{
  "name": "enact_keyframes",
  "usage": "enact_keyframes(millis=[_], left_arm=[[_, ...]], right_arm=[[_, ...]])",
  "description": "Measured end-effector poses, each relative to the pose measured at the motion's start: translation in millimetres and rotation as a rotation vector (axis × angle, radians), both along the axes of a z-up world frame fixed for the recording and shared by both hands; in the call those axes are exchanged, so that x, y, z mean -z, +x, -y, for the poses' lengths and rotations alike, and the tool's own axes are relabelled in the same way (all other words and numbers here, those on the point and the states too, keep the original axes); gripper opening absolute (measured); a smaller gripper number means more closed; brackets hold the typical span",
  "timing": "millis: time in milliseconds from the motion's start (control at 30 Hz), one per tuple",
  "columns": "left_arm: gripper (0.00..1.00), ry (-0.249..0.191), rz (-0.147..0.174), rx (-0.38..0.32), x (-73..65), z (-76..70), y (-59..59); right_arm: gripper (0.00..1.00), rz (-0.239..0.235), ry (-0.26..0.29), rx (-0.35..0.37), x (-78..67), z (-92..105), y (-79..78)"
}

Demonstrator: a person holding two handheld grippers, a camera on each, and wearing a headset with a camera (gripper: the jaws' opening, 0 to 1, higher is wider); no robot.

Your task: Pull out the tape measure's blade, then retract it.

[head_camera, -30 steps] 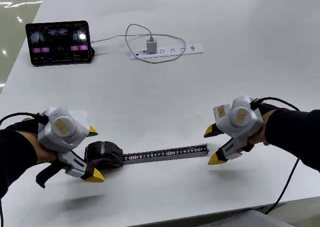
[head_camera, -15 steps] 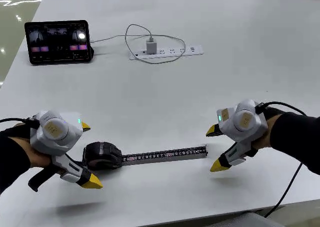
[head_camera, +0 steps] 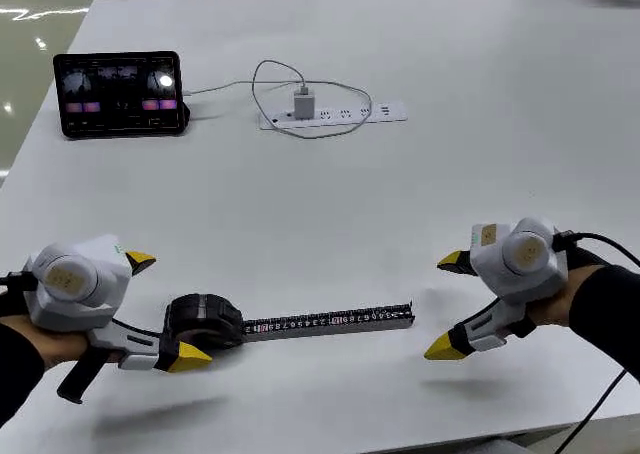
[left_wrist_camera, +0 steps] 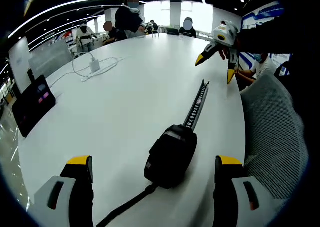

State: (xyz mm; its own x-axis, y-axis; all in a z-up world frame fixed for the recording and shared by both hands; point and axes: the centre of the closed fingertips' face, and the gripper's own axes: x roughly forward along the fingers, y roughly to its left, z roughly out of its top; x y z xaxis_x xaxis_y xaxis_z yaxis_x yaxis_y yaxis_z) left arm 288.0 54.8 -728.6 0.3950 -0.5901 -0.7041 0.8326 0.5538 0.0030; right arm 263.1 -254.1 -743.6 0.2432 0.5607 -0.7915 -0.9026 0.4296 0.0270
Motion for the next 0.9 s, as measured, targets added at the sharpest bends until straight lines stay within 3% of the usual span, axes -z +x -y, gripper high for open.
enact_keyframes(millis=[167,267,433,667,800,900], left_arm=[[0.99,-0.029,-0.011,-0.068,4.0,-5.5,-6.1],[0.99,-0.042,0.000,-0.107,4.9,-9.6,-6.5],[0.99,-0.090,-0.002,-0.188,1.7,-16.3,-7.6],[0.99,-0.113,-0.003,-0.232,4.4,-22.4,-14.1],[0.99,-0.098,0.039,-0.242,5.4,-26.2,-18.2],[0.99,-0.079,0.109,-0.216,0.6,-25.6,-23.4]], right_arm=[[0.92,0.000,0.034,0.079,1.0,12.7,-2.2],[0.99,0.012,0.054,0.123,-0.9,16.3,-4.5],[0.99,0.030,0.078,0.178,-3.4,30.6,-8.0],[0.99,0.072,0.089,0.199,-14.5,38.1,-20.2],[0.99,0.082,0.096,0.205,-19.6,45.9,-26.7],[0.99,0.098,0.093,0.216,-21.4,53.4,-28.9]])
